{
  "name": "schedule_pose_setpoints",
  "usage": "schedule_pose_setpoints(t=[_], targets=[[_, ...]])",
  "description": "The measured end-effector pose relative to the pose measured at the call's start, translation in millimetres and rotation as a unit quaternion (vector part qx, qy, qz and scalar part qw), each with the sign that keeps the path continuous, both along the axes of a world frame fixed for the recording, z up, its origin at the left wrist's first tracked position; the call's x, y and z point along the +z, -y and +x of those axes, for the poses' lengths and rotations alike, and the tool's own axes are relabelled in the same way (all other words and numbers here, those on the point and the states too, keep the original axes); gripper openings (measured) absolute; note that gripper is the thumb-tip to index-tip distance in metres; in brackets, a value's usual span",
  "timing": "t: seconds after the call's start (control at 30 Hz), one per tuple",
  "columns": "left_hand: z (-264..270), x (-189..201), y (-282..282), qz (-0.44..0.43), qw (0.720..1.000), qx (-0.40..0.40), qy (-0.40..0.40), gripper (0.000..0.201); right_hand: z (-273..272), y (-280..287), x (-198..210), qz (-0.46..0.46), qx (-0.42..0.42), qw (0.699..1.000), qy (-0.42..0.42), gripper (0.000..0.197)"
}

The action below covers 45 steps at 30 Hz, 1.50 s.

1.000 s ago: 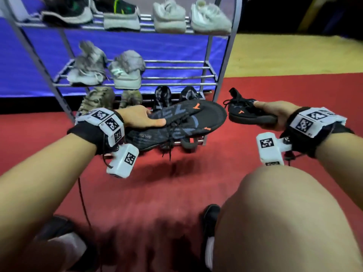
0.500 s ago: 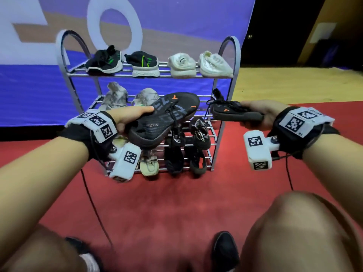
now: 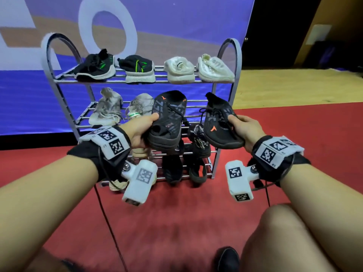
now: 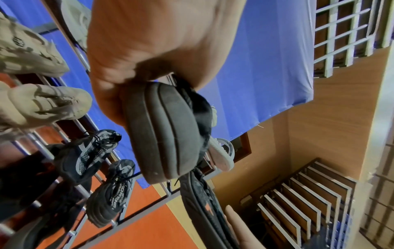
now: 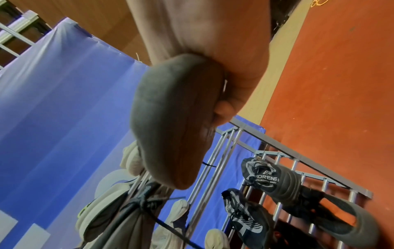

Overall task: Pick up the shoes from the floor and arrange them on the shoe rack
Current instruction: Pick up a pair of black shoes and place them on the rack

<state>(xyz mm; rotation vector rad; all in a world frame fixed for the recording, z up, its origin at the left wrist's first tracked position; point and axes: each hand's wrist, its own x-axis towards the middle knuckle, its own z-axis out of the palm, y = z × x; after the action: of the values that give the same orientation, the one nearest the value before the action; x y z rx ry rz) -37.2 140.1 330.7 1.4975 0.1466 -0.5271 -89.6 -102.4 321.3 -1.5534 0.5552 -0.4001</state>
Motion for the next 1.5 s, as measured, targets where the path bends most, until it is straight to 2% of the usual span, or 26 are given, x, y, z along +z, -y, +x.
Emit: schedule_pose_setpoints(t=[0.07,0.13,0.23,0.3,0.4,0.53,0.6,0.63,0.7,0.73,0.8,0.9,0.93,1.03,1.07,1.13,1.23,1.33,1.5], targets=[[10,-3,9,0.006,1.000,0.012,0.001,0.040,6,-1,-1,0.002,0.000,1.000,0.003,0.029],[19,-7,20,0.020,0.999,0.026,-0.005,0.039,14,-5,-5,0.003,-0.001,1.000,-0.002,0.013],[30,-15,38,0.021,0.999,0.018,-0.022,0.040,28,-11,-12,0.019,-0.015,1.000,-0.014,0.023],[35,-19,47,0.021,1.000,0.014,-0.011,0.042,39,-15,-17,0.033,-0.018,0.999,-0.011,0.017],[53,-29,52,0.015,0.999,0.036,-0.011,0.053,56,-13,-23,0.058,-0.012,0.998,-0.002,0.036],[71,-47,50,-0.014,0.999,0.036,-0.035,0.061,73,-5,-34,0.086,-0.022,0.996,0.013,0.037],[73,-57,49,-0.043,0.997,0.029,-0.053,0.060,86,6,-54,0.093,-0.021,0.995,0.006,0.049],[73,-63,50,-0.074,0.995,0.029,-0.061,0.058,90,10,-62,0.096,-0.014,0.995,-0.003,0.048],[70,-76,54,-0.128,0.989,0.043,-0.063,0.054,91,9,-63,0.098,0.014,0.995,-0.011,0.012],[68,-82,57,-0.146,0.986,0.048,-0.060,0.052,90,8,-59,0.098,0.026,0.995,-0.021,0.005],[60,-90,62,-0.160,0.984,0.064,-0.054,0.047,89,6,-51,0.109,0.051,0.992,-0.044,0.006],[52,-95,66,-0.197,0.977,0.067,-0.052,0.049,98,14,-59,0.138,0.110,0.979,-0.102,0.056],[51,-95,66,-0.214,0.974,0.058,-0.053,0.049,94,12,-58,0.129,0.126,0.974,-0.138,0.058],[46,-90,62,-0.247,0.967,0.039,-0.047,0.043,59,-5,-37,0.101,0.174,0.952,-0.231,0.024],[45,-89,62,-0.249,0.967,0.039,-0.041,0.038,53,-7,-34,0.090,0.191,0.946,-0.246,0.018],[41,-84,60,-0.245,0.968,0.052,-0.025,0.031,52,-1,-38,0.067,0.205,0.941,-0.261,0.021],[43,-81,59,-0.200,0.977,0.076,-0.008,0.040,52,7,-36,0.072,0.192,0.945,-0.254,0.023],[47,-79,57,-0.181,0.980,0.077,-0.003,0.038,49,10,-31,0.065,0.163,0.960,-0.219,0.010],[56,-84,56,-0.196,0.977,0.085,0.023,0.036,43,8,-19,0.094,0.103,0.986,-0.091,0.034]])
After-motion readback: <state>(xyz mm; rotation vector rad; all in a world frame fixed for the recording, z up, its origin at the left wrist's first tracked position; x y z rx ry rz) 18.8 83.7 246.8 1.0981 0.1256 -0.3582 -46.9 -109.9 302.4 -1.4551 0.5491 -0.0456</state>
